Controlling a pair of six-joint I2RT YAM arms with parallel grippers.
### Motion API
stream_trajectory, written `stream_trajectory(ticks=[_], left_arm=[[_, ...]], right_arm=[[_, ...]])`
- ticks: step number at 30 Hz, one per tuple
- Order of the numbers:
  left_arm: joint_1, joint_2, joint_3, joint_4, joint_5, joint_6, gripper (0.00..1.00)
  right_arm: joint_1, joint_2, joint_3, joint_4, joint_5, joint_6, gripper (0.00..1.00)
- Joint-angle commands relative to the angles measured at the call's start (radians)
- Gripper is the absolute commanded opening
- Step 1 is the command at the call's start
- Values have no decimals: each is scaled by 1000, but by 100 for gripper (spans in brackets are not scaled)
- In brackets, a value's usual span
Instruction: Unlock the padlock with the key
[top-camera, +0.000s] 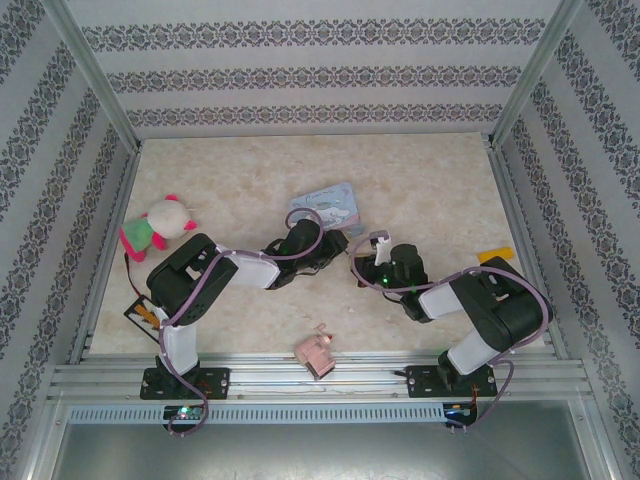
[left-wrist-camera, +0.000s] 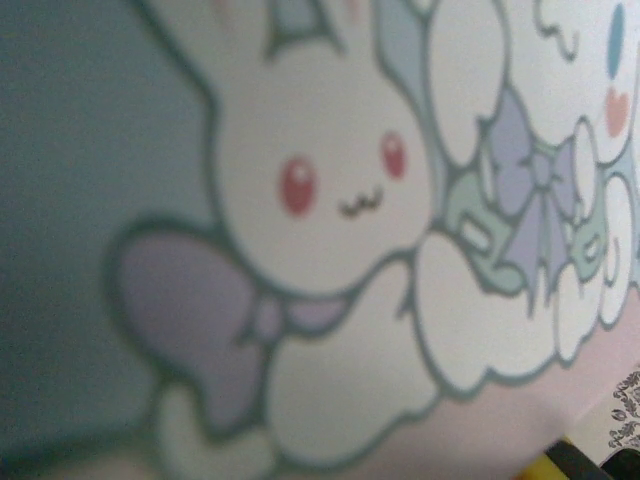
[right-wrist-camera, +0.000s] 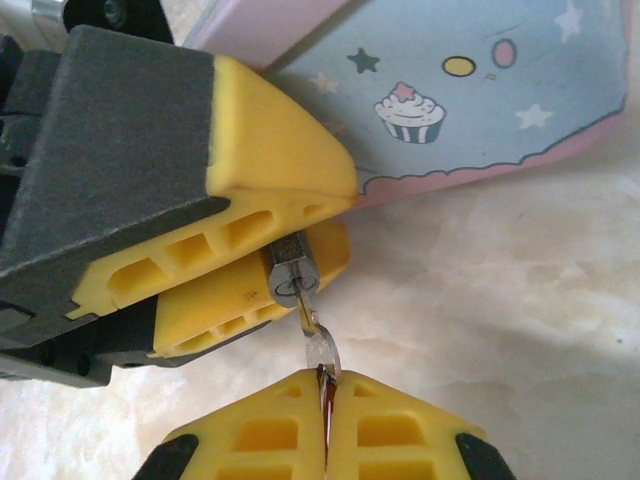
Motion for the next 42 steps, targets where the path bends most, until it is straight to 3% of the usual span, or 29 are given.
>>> stream_trajectory(ticks=[1, 9, 15, 22, 34, 42], left_arm=[[-12, 2, -12, -40, 104, -22, 4], [-11, 9, -13, -38, 102, -31, 4], [-11, 19, -6, -44, 105, -32, 5], [-11, 21, -4, -47, 106, -32, 5], [-12, 26, -1, -51, 106, -33, 5], [-12, 28, 11, -57, 115, -26, 5]], right_arm=[[-45, 0, 81, 81, -102, -39, 0], [-48, -7, 82, 82, -148, -44, 0], [-12, -66, 73, 5, -40, -87, 0], [80, -197, 135, -326, 200, -252, 0], [86, -212, 202, -431, 197, -180, 0], [87, -214, 237, -492, 189, -231, 1]])
